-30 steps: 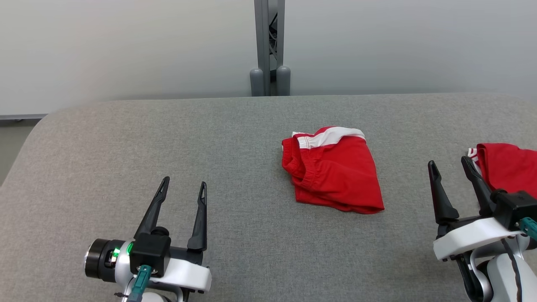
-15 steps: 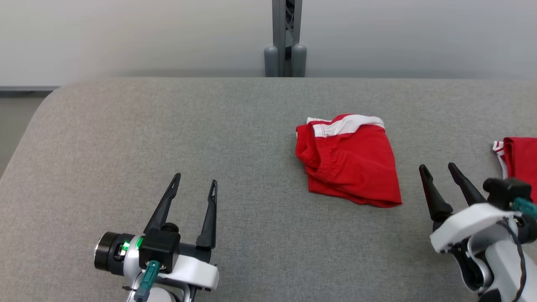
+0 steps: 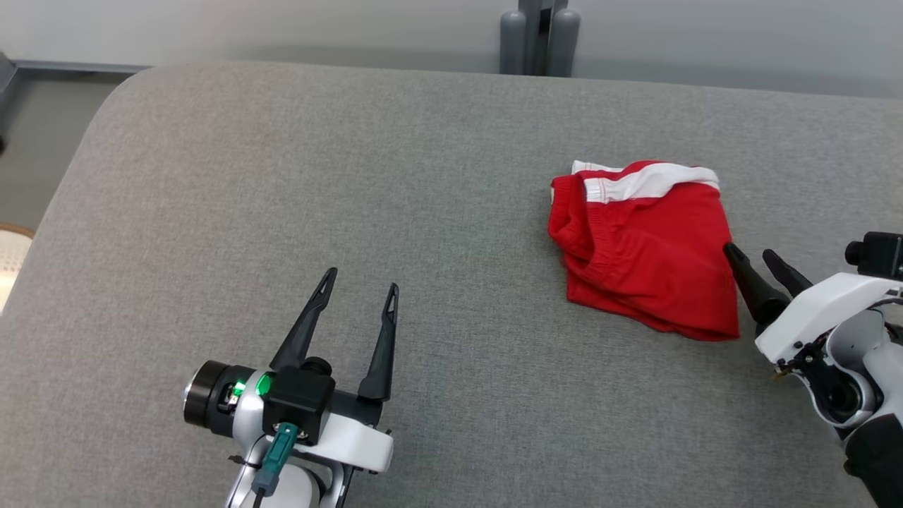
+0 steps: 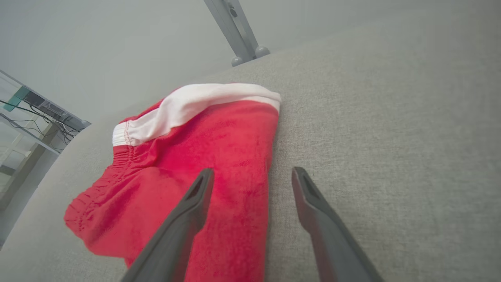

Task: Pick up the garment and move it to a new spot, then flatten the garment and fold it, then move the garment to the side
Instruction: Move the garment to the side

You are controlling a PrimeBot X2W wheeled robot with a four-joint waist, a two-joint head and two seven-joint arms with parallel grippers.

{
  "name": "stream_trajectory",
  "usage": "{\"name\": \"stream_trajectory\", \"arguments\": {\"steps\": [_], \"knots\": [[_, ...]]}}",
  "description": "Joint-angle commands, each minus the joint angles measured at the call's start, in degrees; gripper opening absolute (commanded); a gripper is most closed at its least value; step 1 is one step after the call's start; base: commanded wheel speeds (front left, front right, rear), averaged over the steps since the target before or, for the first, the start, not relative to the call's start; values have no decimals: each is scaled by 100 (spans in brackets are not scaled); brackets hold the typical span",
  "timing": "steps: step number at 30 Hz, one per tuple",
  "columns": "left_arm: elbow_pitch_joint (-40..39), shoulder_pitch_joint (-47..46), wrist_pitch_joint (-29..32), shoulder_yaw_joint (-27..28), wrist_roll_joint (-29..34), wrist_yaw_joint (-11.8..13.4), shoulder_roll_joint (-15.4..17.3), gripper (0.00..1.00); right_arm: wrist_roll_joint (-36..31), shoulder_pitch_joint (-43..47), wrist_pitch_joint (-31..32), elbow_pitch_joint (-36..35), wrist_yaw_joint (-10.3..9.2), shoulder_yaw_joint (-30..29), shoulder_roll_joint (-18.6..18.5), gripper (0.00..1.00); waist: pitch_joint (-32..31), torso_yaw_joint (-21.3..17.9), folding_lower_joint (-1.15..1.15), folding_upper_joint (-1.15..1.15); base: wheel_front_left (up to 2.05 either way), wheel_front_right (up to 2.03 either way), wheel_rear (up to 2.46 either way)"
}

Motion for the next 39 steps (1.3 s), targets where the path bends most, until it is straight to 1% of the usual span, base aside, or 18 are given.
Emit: {"name": "stream_trajectory", "arguments": {"steps": [1,9,15,22,24,25,26,27,28,35,38,39], "knots": [[-41,-123,0,-26,-5,20,20,100,199,-105,114,44,-1,89,-94,100,97,92,0,0,0,0,0],[-91,-263,0,-135,4,49,20,100,1039,-530,461,211,-1,622,-324,100,331,238,0,0,0,0,0],[-51,-326,0,-255,-19,81,22,100,1399,-739,579,417,-1,970,-425,100,390,369,0,0,0,0,0],[-34,-340,0,-321,-51,113,21,100,1685,-927,645,682,-1,1291,-434,100,415,478,0,0,0,0,0],[-36,-348,0,-342,-66,126,21,100,1853,-947,713,788,-1,1304,-409,100,419,503,0,0,0,0,0],[-42,-350,0,-354,-73,134,20,100,1891,-983,755,813,-1,1333,-391,78,421,513,0,0,0,0,0],[-48,-354,0,-366,-82,142,20,100,1917,-1016,773,822,-1,1374,-393,45,428,521,0,0,0,0,0],[-52,-361,0,-372,-92,147,21,100,1890,-1053,756,805,-1,1434,-416,14,439,525,0,0,0,0,0],[-58,-371,0,-378,-101,160,21,100,1854,-1085,703,783,-1,1497,-447,0,449,527,0,0,0,0,0],[-68,-385,0,-420,-105,133,20,100,1692,-1236,368,667,-1,1886,-622,0,451,470,0,0,0,0,0],[-71,-391,0,-440,-127,140,20,100,1603,-1290,272,589,-1,2144,-756,0,429,370,0,0,0,0,0],[-36,-373,0,-457,-126,97,20,100,1572,-1339,228,540,-1,2287,-819,0,406,255,0,0,0,0,0]]}}
